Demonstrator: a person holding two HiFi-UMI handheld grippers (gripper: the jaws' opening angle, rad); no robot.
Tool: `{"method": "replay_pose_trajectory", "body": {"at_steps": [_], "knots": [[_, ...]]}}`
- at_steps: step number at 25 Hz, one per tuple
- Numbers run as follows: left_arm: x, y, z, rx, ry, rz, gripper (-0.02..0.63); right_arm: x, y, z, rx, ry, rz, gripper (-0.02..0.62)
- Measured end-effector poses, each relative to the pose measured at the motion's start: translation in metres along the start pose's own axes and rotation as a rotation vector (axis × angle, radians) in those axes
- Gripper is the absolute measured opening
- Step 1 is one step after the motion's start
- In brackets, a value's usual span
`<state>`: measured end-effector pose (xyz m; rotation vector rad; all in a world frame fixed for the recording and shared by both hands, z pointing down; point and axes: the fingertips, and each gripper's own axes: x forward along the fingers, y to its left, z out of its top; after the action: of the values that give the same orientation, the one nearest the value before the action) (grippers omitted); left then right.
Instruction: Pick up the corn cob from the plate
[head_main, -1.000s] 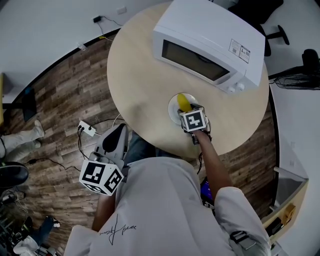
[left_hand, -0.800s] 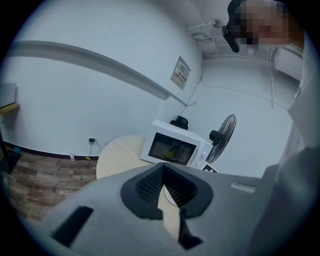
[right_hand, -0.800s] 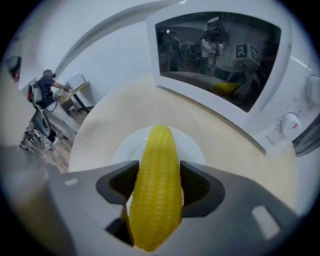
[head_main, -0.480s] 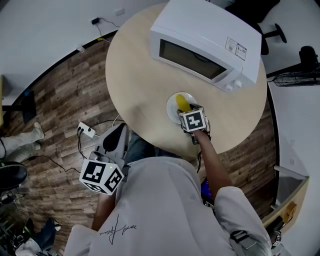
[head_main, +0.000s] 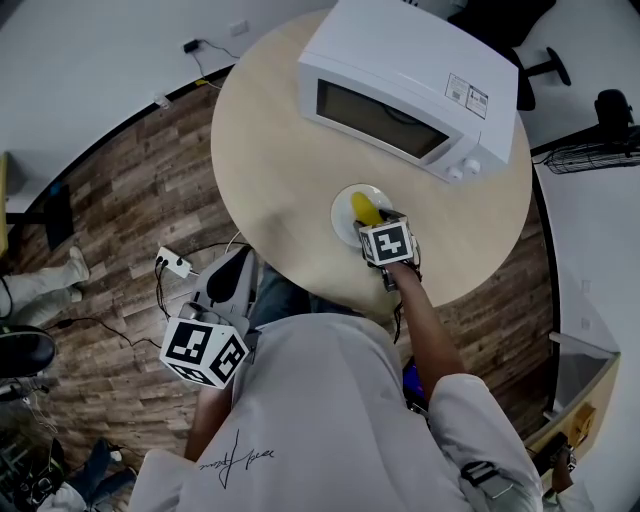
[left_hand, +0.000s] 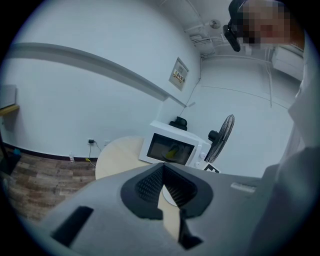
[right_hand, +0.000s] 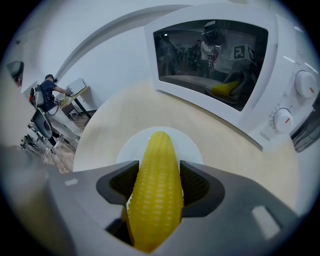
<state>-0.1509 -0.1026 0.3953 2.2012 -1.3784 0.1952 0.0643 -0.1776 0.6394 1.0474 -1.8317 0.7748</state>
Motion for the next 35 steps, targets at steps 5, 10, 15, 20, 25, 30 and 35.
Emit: {"method": "replay_pose_trajectory", "body": {"at_steps": [5, 10, 15, 20, 25, 30, 35], "knots": [[-0.003, -0.003, -0.002, 0.001, -0.004, -0.005, -0.009, -0.005, 0.002, -0.004, 0.005, -0.004, 0.004, 0.27], [-0.002, -0.008, -0.002, 0.004, -0.008, -0.011, -0.009, -0.01, 0.004, -0.005, 0.014, -0.016, 0.017, 0.27], [-0.004, -0.011, -0.004, 0.008, -0.008, -0.015, -0.009, -0.016, 0.006, -0.003, 0.033, -0.035, 0.032, 0.27], [-0.003, -0.014, -0.004, 0.01, -0.011, -0.02, -0.009, -0.021, 0.005, -0.003, 0.046, -0.049, 0.037, 0.27], [-0.003, -0.016, -0.005, 0.013, -0.008, -0.024, -0.009, -0.027, 0.004, -0.001, 0.071, -0.072, 0.045, 0.27], [-0.003, -0.019, -0.006, 0.018, -0.006, -0.029, -0.009, -0.033, 0.004, 0.001, 0.079, -0.099, 0.052, 0.27], [-0.003, -0.022, -0.007, 0.023, -0.007, -0.032, -0.009, -0.039, 0.004, 0.001, 0.09, -0.113, 0.058, 0.27]]}}
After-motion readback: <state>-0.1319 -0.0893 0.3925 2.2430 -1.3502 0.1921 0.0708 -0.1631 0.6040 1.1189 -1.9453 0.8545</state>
